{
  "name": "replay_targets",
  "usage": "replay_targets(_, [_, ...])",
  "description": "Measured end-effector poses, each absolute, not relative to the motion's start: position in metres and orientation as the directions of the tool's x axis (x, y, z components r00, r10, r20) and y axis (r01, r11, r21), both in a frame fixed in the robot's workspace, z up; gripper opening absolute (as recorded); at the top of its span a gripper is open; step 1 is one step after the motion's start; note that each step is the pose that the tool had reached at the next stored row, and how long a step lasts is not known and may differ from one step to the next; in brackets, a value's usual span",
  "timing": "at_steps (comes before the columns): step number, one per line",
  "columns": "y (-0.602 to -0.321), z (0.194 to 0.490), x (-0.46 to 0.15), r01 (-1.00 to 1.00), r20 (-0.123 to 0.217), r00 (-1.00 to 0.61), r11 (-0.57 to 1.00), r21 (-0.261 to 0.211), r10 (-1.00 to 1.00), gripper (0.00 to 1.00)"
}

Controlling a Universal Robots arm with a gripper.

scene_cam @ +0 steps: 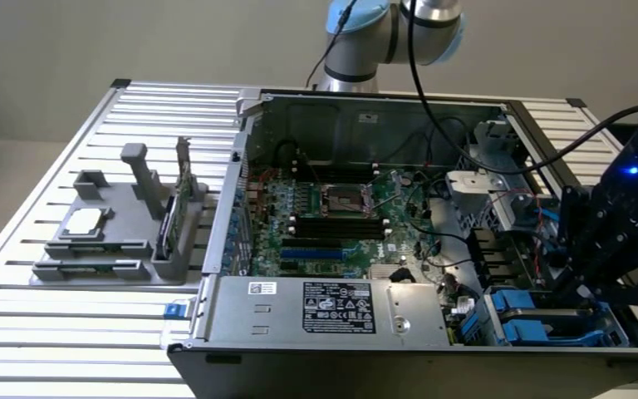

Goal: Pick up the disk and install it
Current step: 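Insert the first disk wire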

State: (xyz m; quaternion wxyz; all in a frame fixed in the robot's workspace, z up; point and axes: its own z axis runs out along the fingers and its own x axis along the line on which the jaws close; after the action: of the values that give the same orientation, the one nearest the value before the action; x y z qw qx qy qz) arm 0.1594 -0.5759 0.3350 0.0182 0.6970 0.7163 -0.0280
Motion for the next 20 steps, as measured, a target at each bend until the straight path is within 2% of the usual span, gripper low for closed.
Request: replay_targets(20, [-0.5753, 0.3344, 0.162, 0.999, -0.053, -0.032, 0.031, -0.017, 0.998, 0.17])
